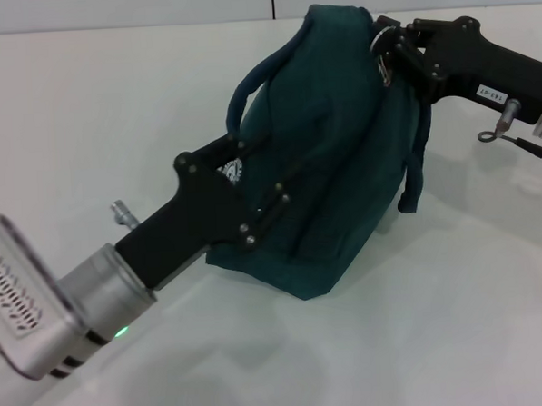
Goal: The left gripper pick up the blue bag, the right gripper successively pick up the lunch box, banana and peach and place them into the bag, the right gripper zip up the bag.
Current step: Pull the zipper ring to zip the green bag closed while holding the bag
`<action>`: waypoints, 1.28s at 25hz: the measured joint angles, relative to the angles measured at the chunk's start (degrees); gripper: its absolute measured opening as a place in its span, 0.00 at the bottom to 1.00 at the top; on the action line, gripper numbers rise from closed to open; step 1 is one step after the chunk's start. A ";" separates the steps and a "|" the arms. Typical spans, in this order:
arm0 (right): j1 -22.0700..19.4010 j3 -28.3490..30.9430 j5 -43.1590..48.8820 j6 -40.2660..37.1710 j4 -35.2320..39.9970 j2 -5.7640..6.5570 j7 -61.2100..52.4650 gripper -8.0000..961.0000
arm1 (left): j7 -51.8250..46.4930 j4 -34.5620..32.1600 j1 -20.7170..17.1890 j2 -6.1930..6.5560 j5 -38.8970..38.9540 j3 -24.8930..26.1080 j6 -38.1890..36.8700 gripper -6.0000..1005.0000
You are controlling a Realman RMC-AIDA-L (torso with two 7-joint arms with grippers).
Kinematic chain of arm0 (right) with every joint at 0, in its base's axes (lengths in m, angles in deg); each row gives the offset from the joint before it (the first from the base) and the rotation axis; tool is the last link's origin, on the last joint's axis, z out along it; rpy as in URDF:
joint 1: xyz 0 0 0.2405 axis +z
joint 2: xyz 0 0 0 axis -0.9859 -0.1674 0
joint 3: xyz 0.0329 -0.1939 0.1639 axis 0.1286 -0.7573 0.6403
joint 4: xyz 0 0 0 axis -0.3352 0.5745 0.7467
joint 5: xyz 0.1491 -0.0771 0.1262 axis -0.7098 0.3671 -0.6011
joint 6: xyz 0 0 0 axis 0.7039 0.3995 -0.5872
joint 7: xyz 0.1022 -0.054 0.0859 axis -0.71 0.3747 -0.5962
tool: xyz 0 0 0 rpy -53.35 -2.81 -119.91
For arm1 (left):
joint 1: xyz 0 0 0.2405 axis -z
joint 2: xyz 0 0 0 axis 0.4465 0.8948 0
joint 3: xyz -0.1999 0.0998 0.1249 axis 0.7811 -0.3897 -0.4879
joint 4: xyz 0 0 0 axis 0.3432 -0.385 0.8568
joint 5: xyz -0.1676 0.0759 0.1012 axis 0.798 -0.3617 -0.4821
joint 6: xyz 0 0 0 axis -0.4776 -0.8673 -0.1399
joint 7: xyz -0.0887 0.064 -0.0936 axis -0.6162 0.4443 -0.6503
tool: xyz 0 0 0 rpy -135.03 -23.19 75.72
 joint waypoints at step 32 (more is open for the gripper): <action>-0.53 -1.44 -1.44 -0.74 -0.28 -0.09 0.01 0.03 | -7.68 -3.49 0.50 -0.09 -1.64 -0.13 4.70 0.67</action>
